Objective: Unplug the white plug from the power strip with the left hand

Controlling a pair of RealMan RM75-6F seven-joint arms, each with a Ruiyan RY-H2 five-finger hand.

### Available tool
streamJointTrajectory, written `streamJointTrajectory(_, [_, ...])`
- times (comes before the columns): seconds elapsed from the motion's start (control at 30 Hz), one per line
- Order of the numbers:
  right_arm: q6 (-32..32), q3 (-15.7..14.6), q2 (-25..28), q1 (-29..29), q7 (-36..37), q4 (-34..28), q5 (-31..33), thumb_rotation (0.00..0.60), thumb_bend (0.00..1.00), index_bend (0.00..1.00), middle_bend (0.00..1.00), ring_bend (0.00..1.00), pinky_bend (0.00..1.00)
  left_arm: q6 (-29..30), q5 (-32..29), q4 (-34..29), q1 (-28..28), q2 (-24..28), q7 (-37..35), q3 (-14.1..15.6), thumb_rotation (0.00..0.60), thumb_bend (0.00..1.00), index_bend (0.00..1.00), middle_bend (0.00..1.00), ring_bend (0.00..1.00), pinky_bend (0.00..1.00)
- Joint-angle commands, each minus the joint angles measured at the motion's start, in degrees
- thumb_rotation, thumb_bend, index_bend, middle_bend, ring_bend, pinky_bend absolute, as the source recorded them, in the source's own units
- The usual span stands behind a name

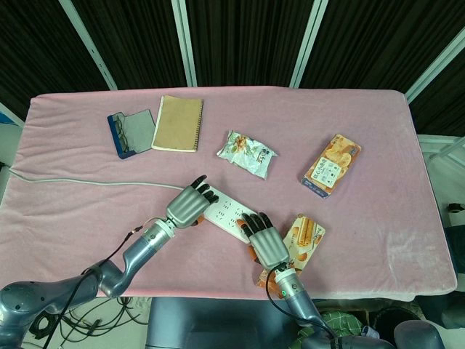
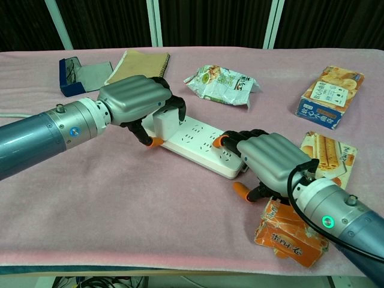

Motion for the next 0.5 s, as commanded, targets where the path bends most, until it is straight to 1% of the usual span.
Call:
streamJointTrajectory(0.03, [-0.1, 0.0, 0.1, 0.0, -0.1, -0.2, 0.1, 0.6, 0.36, 0.19, 0.11, 0.13, 0.11, -2.4, -1.5, -2.0, -0.5, 1.4, -0.3, -0.6, 0.6, 0.65, 0.61, 0.63, 0.25, 0.12])
streamJointTrajectory(0.17, [-0.5, 0.0, 0.4, 0.2, -0.6, -0.6, 0.4, 0.6, 0.36, 0.19, 0.11, 0.13, 0.11, -6.2, -3.9, -4.6, -1.4, 3.6, 1.3, -1.3, 0.6, 0.65, 0.63, 0.65, 0.26, 0.12])
streamJointTrajectory(0.33, [-0.8, 0.0, 0.5, 0.2, -1.1, -0.9, 0.8, 0.6, 0.36, 0.19, 0.11, 0.13, 0.11, -12.1, -8.7, -8.9, -2.7, 6.8, 4.2, -2.4, 0.6, 0.65, 0.63, 0.65, 0.26, 0.12])
streamJointTrajectory(0.5, [-0.9, 0.0, 0.5, 0.3, -1.3, -0.9, 0.9, 0.6, 0.36, 0.19, 0.11, 0.13, 0.11, -15.6, -12.8, -11.2, -4.1, 8.7, 7.8, -3.3, 0.6, 0.65, 0.64, 0.66, 0.26, 0.12])
